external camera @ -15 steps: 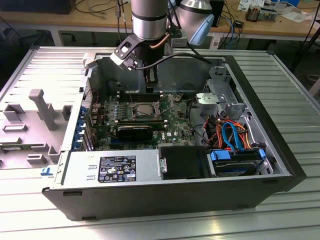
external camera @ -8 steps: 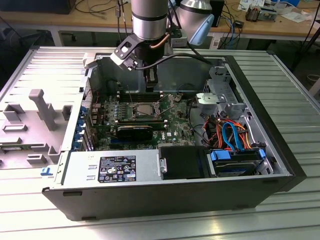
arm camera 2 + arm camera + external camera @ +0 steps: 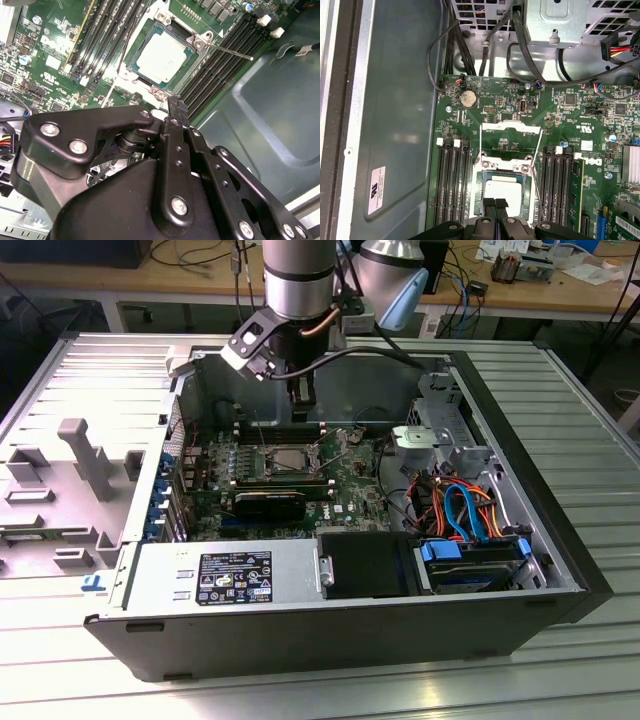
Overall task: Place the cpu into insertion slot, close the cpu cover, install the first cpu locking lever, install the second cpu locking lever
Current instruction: 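Close the cpu cover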
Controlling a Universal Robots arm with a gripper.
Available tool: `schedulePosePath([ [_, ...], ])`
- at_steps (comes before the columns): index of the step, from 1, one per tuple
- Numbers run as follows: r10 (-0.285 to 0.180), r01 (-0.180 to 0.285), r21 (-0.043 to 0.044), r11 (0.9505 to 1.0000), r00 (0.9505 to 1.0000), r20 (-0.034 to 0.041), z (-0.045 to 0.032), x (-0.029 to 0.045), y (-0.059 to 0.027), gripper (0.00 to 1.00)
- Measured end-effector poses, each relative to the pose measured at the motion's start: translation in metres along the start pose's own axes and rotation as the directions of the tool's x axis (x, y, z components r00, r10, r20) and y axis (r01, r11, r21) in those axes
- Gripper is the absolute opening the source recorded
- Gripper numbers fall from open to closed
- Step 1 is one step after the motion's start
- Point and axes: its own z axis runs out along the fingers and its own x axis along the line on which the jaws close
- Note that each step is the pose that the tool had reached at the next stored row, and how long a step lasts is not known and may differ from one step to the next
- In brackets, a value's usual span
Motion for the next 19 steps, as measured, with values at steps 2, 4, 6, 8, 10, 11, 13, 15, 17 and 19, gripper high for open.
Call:
schedulePosePath([
  [2, 0.0, 0.0, -0.0005, 1.0, 1.0, -0.0079, 0.0, -0.0001, 0.001, 0.11],
  [4, 0.001, -0.001, -0.0005, 1.0, 0.9999, -0.0132, 0.0, -0.0002, 0.0022, 0.11],
  [6, 0.001, -0.001, -0.0005, 1.0, 0.9999, -0.0158, 0.0001, -0.0003, 0.0032, 0.11],
  [8, 0.001, -0.001, -0.0002, 1.0, 0.9998, -0.0181, 0.0001, -0.0004, 0.0044, 0.11],
  [10, 0.001, -0.001, -0.0001, 1.0, 0.9998, -0.0205, 0.0001, -0.0005, 0.0054, 0.11],
  [11, 0.001, -0.001, 0.0, 1.0, 0.9998, -0.0215, 0.0001, -0.0006, 0.0058, 0.11],
  [13, 0.001, -0.001, 0.0001, 1.0, 0.9997, -0.0232, 0.0002, -0.0007, 0.0069, 0.11],
  [15, 0.001, -0.001, 0.0005, 1.0, 0.9997, -0.0257, 0.0002, -0.0008, 0.0087, 0.11],
  [17, 0.001, -0.001, 0.0007, 1.0, 0.9996, -0.0278, 0.0002, -0.0009, 0.0099, 0.11],
  [19, 0.001, -0.001, 0.0008, 1.0, 0.9995, -0.0305, 0.0002, -0.0011, 0.0112, 0.11],
])
